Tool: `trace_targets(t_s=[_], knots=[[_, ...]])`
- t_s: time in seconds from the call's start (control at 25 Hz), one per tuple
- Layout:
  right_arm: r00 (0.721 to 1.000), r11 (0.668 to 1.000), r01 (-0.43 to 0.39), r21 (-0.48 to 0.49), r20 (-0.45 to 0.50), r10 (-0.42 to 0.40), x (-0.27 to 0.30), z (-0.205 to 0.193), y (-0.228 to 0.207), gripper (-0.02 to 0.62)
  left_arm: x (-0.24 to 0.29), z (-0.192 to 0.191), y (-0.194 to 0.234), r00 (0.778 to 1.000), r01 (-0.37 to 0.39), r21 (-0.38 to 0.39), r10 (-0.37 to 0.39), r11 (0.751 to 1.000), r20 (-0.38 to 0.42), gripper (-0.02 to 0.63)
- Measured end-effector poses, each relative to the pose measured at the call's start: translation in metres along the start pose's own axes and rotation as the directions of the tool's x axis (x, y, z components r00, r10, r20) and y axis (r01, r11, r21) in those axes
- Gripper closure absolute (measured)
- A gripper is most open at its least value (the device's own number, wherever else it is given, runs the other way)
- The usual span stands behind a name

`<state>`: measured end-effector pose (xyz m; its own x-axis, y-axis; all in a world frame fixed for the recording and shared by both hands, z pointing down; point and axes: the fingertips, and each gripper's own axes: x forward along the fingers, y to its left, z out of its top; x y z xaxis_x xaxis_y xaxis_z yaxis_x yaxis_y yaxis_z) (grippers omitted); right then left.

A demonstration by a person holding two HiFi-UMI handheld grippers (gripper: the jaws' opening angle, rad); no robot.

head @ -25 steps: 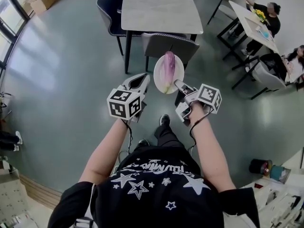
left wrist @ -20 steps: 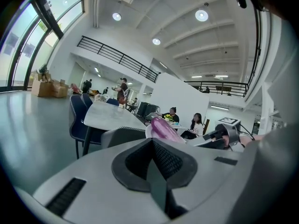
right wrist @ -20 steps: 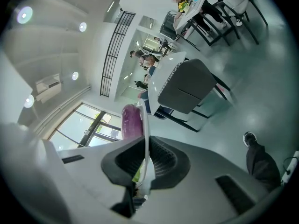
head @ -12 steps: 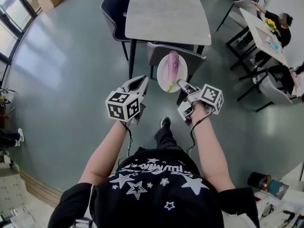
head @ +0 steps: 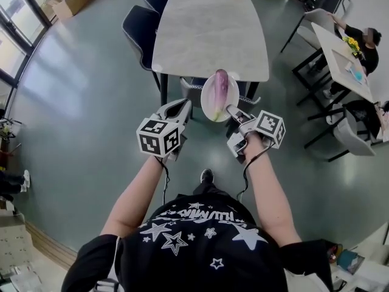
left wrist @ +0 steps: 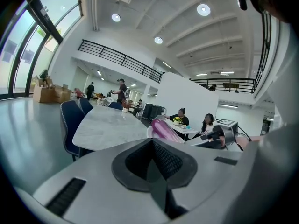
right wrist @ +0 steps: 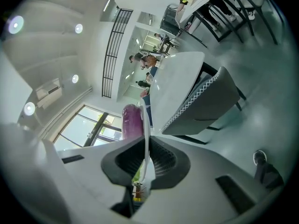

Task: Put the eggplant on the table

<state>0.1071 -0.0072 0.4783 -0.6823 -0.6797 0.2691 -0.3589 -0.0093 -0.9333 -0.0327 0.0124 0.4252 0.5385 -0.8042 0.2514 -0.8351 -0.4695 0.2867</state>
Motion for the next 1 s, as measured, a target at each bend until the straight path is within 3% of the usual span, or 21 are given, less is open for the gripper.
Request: trace_targets(t_s=[0.4,0.76,1.0], knots=[[0.998,0.999,-0.032,-0.005,-0.05,0.032,0.035,0.08,-0.005,0.574,0.077,0.025,0.003,0.999,-0.049,0.013,0.049,0.999,0.0,0.598],[0.997,0.998,-0.066,-0.006,-0.048,0.066,0.046,0.093,-0.005,0.574,0.079,0.024,0.014,0.995,-0.1,0.007,0.1,0.995,-0.018,0.598],[0.997,0.998,-0.055,0.02,-0.047,0.056,0.055,0.095,-0.015,0.574,0.093,0.019,0.021,0.995,-0.092,0.009,0.092,0.996,-0.031,0.598]])
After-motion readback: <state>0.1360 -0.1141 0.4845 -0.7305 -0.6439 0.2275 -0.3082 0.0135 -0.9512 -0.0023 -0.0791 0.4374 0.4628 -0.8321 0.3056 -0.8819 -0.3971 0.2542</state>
